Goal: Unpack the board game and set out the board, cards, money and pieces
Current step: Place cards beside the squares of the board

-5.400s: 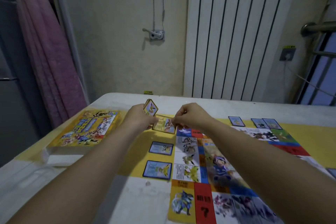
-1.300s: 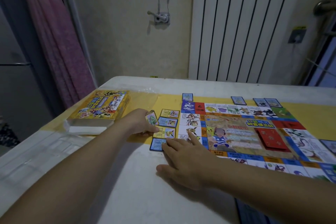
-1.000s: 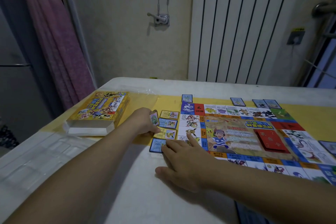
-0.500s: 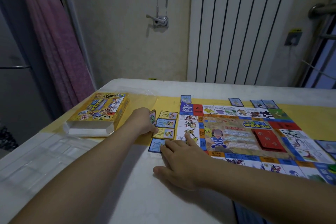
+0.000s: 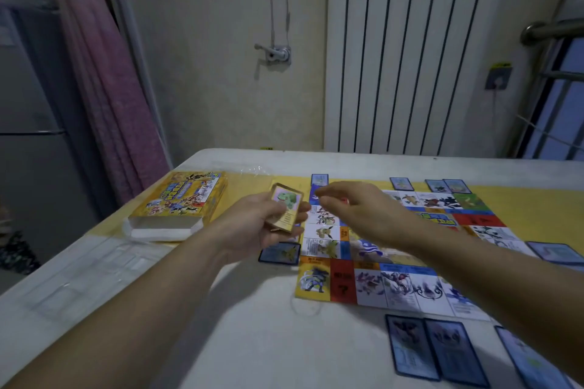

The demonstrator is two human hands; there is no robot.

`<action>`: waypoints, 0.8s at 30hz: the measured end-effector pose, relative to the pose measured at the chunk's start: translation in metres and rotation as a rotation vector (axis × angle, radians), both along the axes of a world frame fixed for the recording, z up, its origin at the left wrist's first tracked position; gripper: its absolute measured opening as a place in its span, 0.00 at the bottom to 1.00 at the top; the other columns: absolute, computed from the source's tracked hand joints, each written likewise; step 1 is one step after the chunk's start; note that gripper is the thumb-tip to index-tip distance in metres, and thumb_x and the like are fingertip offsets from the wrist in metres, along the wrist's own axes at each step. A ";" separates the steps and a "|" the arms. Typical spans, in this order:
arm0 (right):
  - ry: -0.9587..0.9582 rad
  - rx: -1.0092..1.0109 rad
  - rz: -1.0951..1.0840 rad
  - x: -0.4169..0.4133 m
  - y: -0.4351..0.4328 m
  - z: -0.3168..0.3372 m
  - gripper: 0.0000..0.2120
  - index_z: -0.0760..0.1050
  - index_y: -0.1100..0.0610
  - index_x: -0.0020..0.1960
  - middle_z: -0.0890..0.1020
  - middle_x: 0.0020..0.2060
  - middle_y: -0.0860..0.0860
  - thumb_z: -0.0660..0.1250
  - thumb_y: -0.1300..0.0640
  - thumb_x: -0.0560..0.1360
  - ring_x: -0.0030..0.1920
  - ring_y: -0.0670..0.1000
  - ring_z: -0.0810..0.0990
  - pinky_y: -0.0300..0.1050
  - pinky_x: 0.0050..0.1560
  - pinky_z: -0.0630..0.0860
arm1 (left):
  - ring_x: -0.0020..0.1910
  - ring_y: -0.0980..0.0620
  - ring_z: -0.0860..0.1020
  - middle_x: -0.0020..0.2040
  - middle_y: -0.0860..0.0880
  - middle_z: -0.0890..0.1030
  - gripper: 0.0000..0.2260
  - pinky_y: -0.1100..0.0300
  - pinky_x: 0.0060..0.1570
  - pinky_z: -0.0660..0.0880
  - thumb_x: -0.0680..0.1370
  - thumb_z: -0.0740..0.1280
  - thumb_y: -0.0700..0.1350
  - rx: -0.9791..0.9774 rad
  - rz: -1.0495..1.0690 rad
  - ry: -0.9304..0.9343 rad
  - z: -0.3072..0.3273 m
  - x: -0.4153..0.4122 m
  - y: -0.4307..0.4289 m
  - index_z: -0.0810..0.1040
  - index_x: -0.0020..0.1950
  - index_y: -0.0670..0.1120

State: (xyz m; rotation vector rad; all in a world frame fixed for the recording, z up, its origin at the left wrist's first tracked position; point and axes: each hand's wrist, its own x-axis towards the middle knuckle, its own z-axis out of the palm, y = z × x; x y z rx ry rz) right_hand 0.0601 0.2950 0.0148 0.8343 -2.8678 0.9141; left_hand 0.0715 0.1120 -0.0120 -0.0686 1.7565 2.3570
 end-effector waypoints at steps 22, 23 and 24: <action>-0.525 -0.715 -0.264 0.037 0.070 -0.018 0.06 0.77 0.61 0.36 0.83 0.37 0.56 0.71 0.60 0.70 0.42 0.53 0.83 0.50 0.54 0.80 | 0.43 0.48 0.82 0.47 0.43 0.84 0.10 0.55 0.46 0.81 0.77 0.65 0.34 -0.161 -0.129 0.133 -0.010 0.041 0.092 0.78 0.55 0.44; -0.537 -0.732 -0.259 0.038 0.073 -0.020 0.06 0.78 0.61 0.36 0.83 0.36 0.55 0.71 0.61 0.71 0.41 0.52 0.83 0.49 0.53 0.80 | 0.44 0.47 0.82 0.47 0.42 0.83 0.10 0.53 0.49 0.80 0.76 0.65 0.34 -0.163 -0.122 0.128 -0.011 0.041 0.095 0.78 0.54 0.44; -0.546 -0.745 -0.244 0.039 0.076 -0.023 0.06 0.78 0.61 0.36 0.83 0.36 0.55 0.70 0.62 0.71 0.40 0.51 0.83 0.48 0.52 0.80 | 0.45 0.47 0.81 0.47 0.42 0.84 0.10 0.51 0.51 0.79 0.76 0.66 0.34 -0.164 -0.119 0.123 -0.013 0.042 0.099 0.78 0.54 0.44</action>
